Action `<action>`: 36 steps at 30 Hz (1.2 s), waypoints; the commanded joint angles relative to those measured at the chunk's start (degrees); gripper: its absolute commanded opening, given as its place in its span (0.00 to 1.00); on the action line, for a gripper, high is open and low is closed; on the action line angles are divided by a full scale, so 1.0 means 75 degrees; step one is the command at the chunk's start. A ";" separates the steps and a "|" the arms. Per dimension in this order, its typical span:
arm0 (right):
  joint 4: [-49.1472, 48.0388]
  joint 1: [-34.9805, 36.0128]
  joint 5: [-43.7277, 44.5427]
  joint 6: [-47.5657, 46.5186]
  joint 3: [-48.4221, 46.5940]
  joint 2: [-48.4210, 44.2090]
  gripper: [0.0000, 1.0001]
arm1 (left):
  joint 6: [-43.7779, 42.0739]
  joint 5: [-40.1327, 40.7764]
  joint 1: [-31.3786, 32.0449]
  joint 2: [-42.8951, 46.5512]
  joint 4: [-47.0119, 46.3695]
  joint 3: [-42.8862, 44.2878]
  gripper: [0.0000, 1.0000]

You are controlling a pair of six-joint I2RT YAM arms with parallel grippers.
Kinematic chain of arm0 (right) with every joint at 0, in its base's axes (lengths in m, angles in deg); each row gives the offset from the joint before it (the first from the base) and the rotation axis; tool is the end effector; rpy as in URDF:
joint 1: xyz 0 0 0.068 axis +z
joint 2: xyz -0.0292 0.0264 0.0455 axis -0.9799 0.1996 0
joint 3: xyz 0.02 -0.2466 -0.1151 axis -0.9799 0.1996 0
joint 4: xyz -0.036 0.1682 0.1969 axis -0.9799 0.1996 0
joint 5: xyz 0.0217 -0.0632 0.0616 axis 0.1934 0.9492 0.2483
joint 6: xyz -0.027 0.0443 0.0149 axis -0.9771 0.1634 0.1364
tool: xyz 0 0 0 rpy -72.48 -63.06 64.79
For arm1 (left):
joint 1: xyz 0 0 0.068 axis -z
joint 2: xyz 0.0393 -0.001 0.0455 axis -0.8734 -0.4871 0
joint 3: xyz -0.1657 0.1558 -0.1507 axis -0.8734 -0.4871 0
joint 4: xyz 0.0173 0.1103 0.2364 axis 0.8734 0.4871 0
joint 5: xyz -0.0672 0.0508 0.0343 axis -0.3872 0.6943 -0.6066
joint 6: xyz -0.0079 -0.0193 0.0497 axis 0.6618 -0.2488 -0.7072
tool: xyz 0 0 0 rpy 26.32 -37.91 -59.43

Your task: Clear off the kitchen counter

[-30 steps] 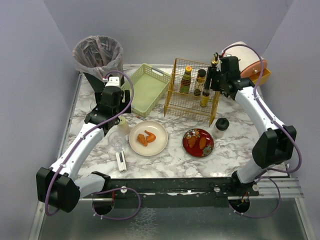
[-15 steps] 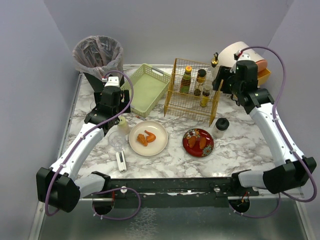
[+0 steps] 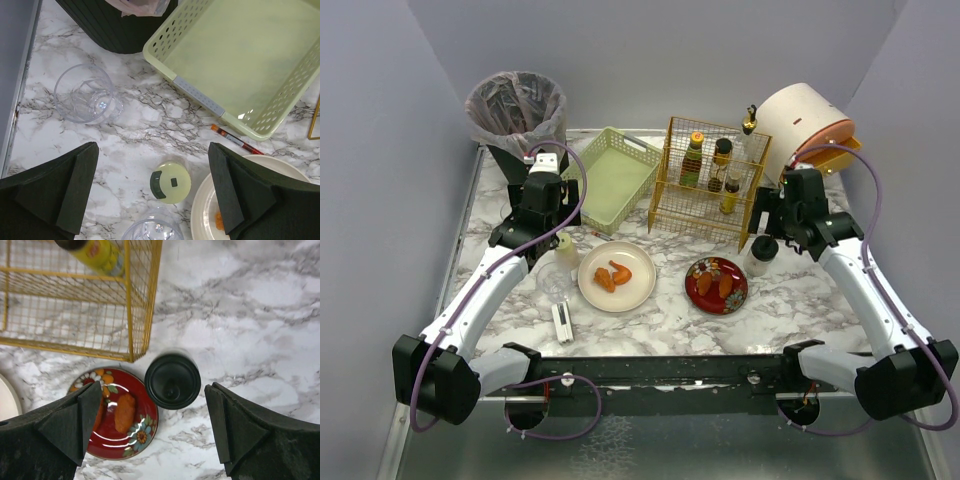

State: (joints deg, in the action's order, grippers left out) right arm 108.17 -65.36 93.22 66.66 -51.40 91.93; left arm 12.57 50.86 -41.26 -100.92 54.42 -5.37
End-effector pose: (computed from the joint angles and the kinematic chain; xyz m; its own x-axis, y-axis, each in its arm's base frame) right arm 0.2340 0.0475 0.3260 -0.6758 0.1373 -0.7242 0.1170 0.9900 0.0784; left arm 0.2438 -0.0718 0.3143 -0.5064 -0.0105 -0.8623 -0.1103 0.9925 0.0527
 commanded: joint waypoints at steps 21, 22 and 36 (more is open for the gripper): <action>-0.0555 0.0009 0.0227 0.0330 0.1665 0.0590 0.83 | -0.0055 0.0146 -0.0081 0.0016 0.0097 -0.0026 0.99; -0.0627 0.0011 0.0226 0.0355 0.1709 0.0605 0.81 | -0.0055 0.0143 -0.0078 0.0024 0.0099 -0.0032 0.99; -0.1414 0.0011 0.0683 0.0612 0.2005 0.0491 0.79 | -0.0067 0.0088 -0.0081 0.0037 0.0097 -0.0026 0.99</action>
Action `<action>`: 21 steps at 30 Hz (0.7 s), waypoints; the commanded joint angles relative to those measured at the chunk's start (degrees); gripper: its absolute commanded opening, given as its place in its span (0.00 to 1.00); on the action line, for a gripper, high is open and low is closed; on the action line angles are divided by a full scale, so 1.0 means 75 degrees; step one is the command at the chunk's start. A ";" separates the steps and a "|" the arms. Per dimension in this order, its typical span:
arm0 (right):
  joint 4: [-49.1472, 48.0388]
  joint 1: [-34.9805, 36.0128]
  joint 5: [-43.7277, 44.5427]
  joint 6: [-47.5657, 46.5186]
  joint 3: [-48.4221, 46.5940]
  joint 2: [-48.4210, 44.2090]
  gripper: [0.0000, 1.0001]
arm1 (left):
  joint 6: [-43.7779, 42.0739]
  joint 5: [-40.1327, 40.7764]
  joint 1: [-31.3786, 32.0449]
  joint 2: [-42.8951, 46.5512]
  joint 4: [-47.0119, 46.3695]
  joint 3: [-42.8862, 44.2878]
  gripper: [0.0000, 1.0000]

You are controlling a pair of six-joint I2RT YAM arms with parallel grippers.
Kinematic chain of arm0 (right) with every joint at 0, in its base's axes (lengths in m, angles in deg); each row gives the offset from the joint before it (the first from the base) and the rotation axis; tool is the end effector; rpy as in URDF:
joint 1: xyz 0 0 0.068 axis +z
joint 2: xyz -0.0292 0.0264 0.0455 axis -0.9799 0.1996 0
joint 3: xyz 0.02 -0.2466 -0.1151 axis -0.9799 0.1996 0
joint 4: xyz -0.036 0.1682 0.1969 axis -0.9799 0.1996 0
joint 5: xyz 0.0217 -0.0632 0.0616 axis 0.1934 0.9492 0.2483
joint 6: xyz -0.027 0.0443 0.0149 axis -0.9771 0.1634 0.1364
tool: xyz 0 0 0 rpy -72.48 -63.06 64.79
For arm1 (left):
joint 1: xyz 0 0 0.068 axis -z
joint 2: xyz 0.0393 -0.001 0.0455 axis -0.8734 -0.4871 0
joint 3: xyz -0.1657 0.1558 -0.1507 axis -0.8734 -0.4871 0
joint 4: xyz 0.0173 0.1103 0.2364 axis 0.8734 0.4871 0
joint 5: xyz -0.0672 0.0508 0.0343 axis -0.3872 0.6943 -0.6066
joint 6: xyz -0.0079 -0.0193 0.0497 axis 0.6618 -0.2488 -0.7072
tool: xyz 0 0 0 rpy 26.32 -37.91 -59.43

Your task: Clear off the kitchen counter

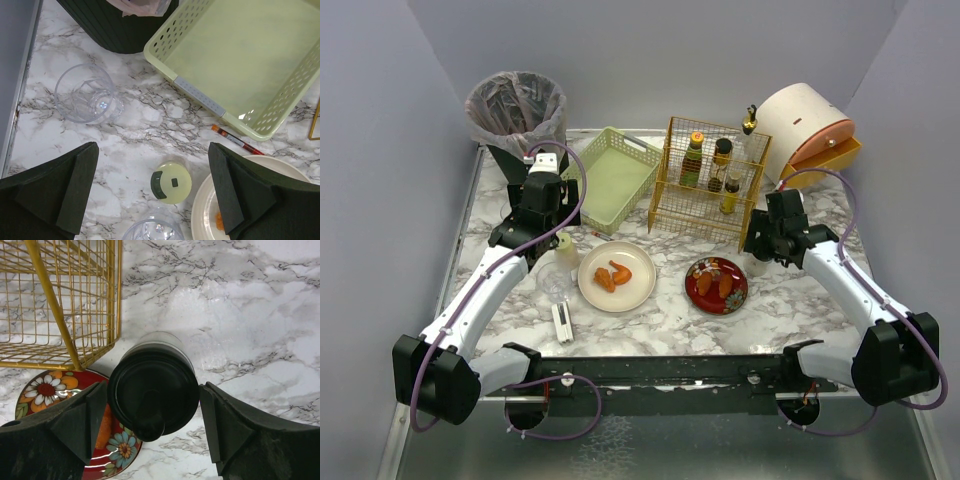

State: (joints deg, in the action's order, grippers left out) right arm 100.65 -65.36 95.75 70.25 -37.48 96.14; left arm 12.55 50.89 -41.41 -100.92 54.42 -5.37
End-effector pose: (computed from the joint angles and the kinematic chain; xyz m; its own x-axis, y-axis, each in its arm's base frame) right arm 0.2391 0.0471 0.2410 -0.7765 0.1700 -0.6067 0.1996 0.9797 0.0190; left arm 0.2440 -0.0711 0.3143 -0.5063 -0.0114 -0.8623 -0.1131 0.9922 0.0533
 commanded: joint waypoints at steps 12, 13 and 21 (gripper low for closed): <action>-0.0550 0.0011 0.0380 0.0135 0.0233 0.0247 0.70 | -0.0066 0.0074 -0.0061 0.0031 0.0097 -0.0038 0.99; -0.0555 0.0008 0.0370 0.0141 0.0242 0.0241 0.72 | -0.0066 0.0074 -0.0061 0.0033 0.0097 -0.0028 0.99; -0.0534 0.0008 0.0411 0.0154 0.0315 0.0262 0.79 | -0.0070 0.0050 -0.0069 0.0043 0.0097 -0.0025 0.99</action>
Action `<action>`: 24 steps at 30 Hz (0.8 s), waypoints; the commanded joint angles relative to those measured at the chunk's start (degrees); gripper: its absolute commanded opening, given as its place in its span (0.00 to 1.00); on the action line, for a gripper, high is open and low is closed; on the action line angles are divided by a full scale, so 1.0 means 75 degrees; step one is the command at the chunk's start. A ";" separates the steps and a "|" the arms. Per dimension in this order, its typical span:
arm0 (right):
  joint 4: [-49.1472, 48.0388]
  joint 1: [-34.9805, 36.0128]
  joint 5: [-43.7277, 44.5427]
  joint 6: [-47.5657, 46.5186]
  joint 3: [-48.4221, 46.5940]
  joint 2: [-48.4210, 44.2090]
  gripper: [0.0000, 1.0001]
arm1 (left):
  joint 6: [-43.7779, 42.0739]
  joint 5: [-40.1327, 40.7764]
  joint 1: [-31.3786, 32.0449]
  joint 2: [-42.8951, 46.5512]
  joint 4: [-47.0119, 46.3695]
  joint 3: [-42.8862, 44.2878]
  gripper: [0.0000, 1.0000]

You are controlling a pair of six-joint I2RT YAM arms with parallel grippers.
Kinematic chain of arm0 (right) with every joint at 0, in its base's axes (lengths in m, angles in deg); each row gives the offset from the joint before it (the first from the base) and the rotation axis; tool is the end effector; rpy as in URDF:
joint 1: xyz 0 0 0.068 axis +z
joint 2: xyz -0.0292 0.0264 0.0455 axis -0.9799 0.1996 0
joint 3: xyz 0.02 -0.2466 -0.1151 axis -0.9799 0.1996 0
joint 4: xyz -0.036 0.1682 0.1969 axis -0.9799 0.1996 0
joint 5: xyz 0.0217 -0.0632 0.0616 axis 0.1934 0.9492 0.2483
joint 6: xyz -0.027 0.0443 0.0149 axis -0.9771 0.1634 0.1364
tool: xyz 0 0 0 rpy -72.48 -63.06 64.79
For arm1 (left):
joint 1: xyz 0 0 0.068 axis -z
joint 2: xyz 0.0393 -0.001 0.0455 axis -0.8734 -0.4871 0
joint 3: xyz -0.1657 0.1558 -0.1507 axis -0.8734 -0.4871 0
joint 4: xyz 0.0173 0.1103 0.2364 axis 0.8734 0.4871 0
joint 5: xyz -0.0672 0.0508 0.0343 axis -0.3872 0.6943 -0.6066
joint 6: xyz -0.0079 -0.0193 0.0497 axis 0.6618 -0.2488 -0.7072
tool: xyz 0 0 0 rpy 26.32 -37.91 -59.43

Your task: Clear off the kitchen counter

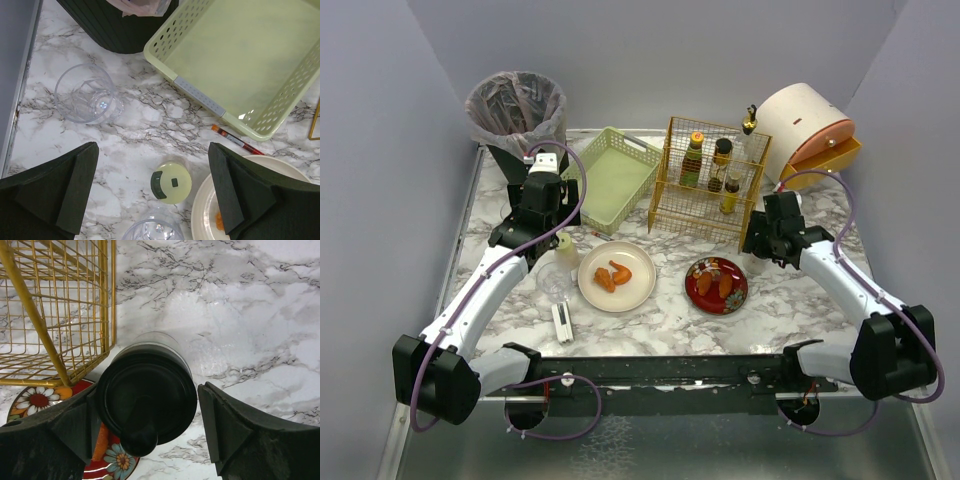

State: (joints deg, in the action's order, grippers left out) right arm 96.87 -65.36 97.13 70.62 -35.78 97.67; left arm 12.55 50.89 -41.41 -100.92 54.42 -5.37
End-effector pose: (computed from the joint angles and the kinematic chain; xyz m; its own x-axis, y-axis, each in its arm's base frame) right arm 0.2443 0.0474 0.2300 -0.7643 0.1767 -0.6202 0.2180 0.9759 0.0093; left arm 0.2440 -0.0711 0.3143 -0.5063 -0.0114 -0.8623 -0.1131 0.9922 0.0533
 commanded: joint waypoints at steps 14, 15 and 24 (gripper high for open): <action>0.0897 0.0008 0.0587 -0.0300 -0.0753 -0.0948 0.28 | -0.0064 0.0050 -0.0069 0.0023 0.0097 -0.0026 0.99; 0.0968 0.0008 0.0570 -0.0358 -0.0864 -0.1103 0.20 | -0.0064 0.0040 -0.0072 0.0016 0.0097 -0.0016 0.99; 0.1738 0.0018 -0.0033 -0.0726 -0.2396 -0.1428 0.01 | -0.0040 0.0015 -0.0073 0.0055 0.0097 -0.0014 0.99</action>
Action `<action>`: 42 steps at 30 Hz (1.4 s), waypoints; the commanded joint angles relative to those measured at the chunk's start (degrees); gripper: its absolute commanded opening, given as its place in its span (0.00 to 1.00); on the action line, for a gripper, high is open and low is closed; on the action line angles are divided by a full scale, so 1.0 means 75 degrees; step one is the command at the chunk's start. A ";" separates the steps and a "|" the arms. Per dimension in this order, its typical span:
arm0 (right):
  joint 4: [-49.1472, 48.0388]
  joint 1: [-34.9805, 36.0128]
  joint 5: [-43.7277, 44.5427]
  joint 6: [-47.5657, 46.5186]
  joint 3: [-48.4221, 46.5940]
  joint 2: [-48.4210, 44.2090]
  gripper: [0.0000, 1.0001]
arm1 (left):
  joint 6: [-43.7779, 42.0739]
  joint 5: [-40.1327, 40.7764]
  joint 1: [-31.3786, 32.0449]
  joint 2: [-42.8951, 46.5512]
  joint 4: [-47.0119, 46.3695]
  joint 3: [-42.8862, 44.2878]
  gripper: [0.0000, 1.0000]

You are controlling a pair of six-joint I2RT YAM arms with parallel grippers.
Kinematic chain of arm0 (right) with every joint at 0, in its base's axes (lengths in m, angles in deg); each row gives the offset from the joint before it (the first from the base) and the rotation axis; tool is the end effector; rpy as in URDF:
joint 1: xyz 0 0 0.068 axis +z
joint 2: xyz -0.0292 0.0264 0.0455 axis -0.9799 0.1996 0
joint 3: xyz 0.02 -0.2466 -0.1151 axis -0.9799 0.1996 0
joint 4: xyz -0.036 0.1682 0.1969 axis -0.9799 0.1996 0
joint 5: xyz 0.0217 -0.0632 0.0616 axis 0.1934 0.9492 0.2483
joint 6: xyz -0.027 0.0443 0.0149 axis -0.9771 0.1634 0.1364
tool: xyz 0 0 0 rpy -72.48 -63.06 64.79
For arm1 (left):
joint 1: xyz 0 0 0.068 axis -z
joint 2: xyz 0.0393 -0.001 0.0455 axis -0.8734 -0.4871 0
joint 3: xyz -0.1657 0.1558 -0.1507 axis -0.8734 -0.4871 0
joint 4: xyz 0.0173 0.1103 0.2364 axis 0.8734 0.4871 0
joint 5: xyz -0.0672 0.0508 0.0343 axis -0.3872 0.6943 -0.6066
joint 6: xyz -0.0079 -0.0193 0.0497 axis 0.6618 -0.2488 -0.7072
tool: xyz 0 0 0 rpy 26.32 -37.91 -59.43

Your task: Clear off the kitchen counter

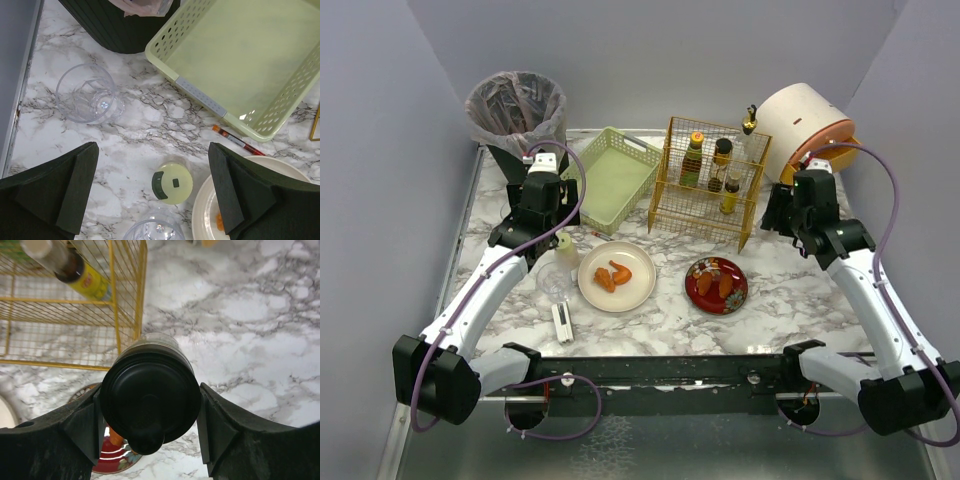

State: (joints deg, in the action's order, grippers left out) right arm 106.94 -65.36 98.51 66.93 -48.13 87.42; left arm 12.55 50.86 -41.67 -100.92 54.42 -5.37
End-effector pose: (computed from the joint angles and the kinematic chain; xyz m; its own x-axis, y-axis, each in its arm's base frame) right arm 0.2181 0.0405 0.3261 -0.6234 0.1472 -0.7679 0.1833 0.9823 0.0394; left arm 0.2443 -0.0700 0.3143 -0.5063 -0.0137 -0.8622 -0.1172 0.9917 0.0530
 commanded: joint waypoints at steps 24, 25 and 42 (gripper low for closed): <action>-0.0671 0.2211 -0.0044 0.0059 -0.3037 0.2014 0.00 | -0.0029 0.0065 -0.0038 0.0114 0.0091 -0.0026 0.99; -0.0725 0.2246 -0.0045 0.0041 -0.3120 0.2132 0.00 | -0.0037 0.0065 -0.0038 0.0112 0.0097 -0.0026 0.99; -0.0908 0.2731 -0.0464 -0.0139 -0.4096 0.3646 0.01 | -0.0052 0.0118 -0.0038 0.0122 0.0097 -0.0037 0.99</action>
State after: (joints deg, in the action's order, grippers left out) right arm 103.10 -46.87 96.19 66.49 -76.60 113.54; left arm 12.55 50.89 -41.67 -100.92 54.42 -5.37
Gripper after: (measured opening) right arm 0.675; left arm 0.990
